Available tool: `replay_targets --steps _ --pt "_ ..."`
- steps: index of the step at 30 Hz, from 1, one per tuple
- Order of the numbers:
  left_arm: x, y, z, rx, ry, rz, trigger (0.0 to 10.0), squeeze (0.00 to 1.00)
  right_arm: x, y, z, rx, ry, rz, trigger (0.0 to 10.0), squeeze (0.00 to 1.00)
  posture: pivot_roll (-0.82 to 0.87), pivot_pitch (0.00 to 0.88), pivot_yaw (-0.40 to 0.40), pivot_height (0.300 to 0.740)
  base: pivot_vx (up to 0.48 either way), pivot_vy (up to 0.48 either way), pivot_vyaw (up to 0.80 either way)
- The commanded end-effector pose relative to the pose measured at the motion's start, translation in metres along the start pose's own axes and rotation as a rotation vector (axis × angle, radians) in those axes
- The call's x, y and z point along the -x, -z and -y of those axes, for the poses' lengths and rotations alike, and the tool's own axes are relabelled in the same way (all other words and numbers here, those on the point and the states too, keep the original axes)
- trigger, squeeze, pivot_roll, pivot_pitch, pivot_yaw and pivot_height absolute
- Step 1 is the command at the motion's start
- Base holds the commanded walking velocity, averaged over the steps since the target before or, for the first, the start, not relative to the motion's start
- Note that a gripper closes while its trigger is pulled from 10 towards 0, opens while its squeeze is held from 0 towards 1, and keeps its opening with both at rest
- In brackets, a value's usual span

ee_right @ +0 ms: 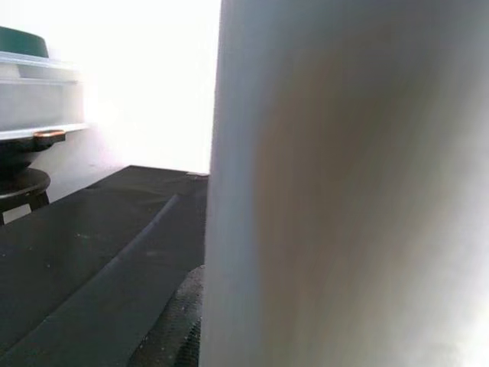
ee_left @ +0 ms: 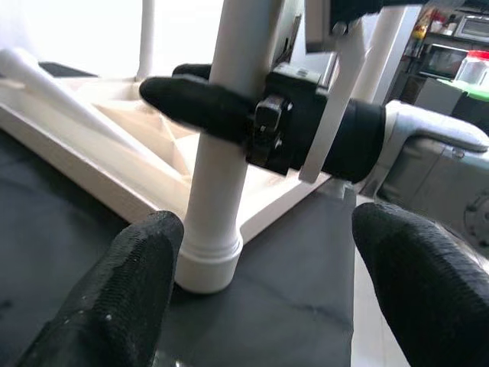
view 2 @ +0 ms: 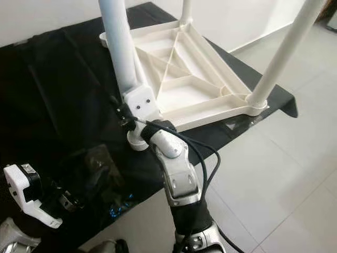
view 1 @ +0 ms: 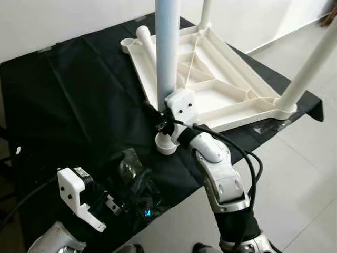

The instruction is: Building children table

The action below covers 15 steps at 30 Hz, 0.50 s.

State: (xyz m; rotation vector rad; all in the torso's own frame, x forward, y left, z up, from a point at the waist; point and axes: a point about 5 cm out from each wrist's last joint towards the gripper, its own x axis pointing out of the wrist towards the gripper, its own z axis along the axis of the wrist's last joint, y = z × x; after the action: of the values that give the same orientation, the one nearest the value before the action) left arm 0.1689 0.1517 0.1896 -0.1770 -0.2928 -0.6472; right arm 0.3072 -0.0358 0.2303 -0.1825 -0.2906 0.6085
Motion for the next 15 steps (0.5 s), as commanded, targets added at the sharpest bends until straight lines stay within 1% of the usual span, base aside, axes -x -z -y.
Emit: replay_targets --steps 1,2,3,4,5,6,7,8,9,10,11,12,13,14,15 --pt "0.003 0.002 0.000 0.008 -0.012 -0.004 10.0 0.00 0.001 0.026 -0.017 -0.052 -0.020 -0.156 10.0 0.00 0.04 0.221 0.004 0.740 0.000 0.000 0.00" --pt "0.003 0.002 0.000 0.009 -0.010 -0.004 10.0 0.00 0.001 0.020 -0.016 -0.057 -0.031 -0.150 10.0 0.00 0.05 0.223 0.009 0.740 0.000 0.000 0.00" --pt "0.003 0.002 0.000 0.009 -0.010 -0.004 10.0 0.00 0.001 0.020 -0.016 -0.057 -0.031 -0.150 10.0 0.00 0.05 0.223 0.009 0.740 0.000 0.000 0.00" --pt "0.003 0.002 0.000 0.010 -0.007 -0.004 10.0 0.00 0.000 0.012 -0.012 -0.071 -0.080 -0.121 10.0 1.00 0.06 0.228 0.012 0.740 0.000 0.000 0.00" --pt "0.002 0.002 0.000 0.010 -0.005 -0.004 10.0 0.00 -0.001 0.007 -0.008 -0.081 -0.112 -0.099 10.0 1.00 0.06 0.227 0.011 0.740 0.000 0.000 0.00" --pt "0.002 0.002 0.000 0.010 -0.005 -0.004 10.0 0.00 -0.001 0.007 -0.008 -0.081 -0.112 -0.099 10.0 1.00 0.06 0.227 0.011 0.740 0.000 0.000 0.00" --pt "0.002 0.002 0.000 0.011 -0.004 -0.004 10.0 0.00 -0.002 0.002 -0.005 -0.093 -0.178 -0.075 10.0 1.00 0.06 0.228 0.011 0.740 0.000 0.000 0.00" --pt "0.002 0.002 0.000 0.011 -0.005 -0.005 10.0 0.00 -0.005 -0.004 0.003 -0.082 -0.286 -0.039 10.0 1.00 0.07 0.231 0.009 0.740 0.000 0.000 0.00" --pt "0.002 0.002 0.001 0.011 -0.006 -0.005 10.0 0.00 -0.006 -0.008 0.008 -0.071 -0.355 -0.018 10.0 1.00 0.07 0.231 0.009 0.740 0.000 0.000 0.00" --pt "0.003 0.002 0.001 0.011 -0.007 -0.005 10.0 0.00 -0.006 -0.013 0.015 -0.026 -0.449 0.004 10.0 1.00 0.07 0.237 0.006 0.740 0.000 0.000 0.00" --pt "0.003 0.002 0.001 0.011 -0.007 -0.005 10.0 0.00 -0.006 -0.013 0.015 -0.026 -0.449 0.004 10.0 1.00 0.07 0.237 0.006 0.740 0.000 0.000 0.00" --pt "0.003 0.002 0.002 0.011 -0.008 -0.004 10.0 0.00 -0.008 -0.015 0.026 0.078 -0.526 0.005 10.0 0.98 0.07 0.241 0.008 0.740 0.000 0.000 0.00" --pt "0.003 0.001 0.002 0.012 -0.008 -0.003 10.0 0.00 -0.009 -0.015 0.033 0.149 -0.569 -0.003 10.0 0.98 0.07 0.242 0.008 0.740 0.000 0.000 0.00" --pt "0.004 0.001 0.003 0.012 -0.008 -0.002 10.0 0.00 -0.010 -0.018 0.041 0.194 -0.626 -0.010 10.0 0.34 0.07 0.247 0.006 0.740 0.000 0.000 0.00" --pt "0.004 0.001 0.003 0.012 -0.008 -0.002 10.0 0.00 -0.010 -0.018 0.041 0.194 -0.626 -0.010 10.0 0.34 0.07 0.247 0.006 0.740 0.000 0.000 0.00"
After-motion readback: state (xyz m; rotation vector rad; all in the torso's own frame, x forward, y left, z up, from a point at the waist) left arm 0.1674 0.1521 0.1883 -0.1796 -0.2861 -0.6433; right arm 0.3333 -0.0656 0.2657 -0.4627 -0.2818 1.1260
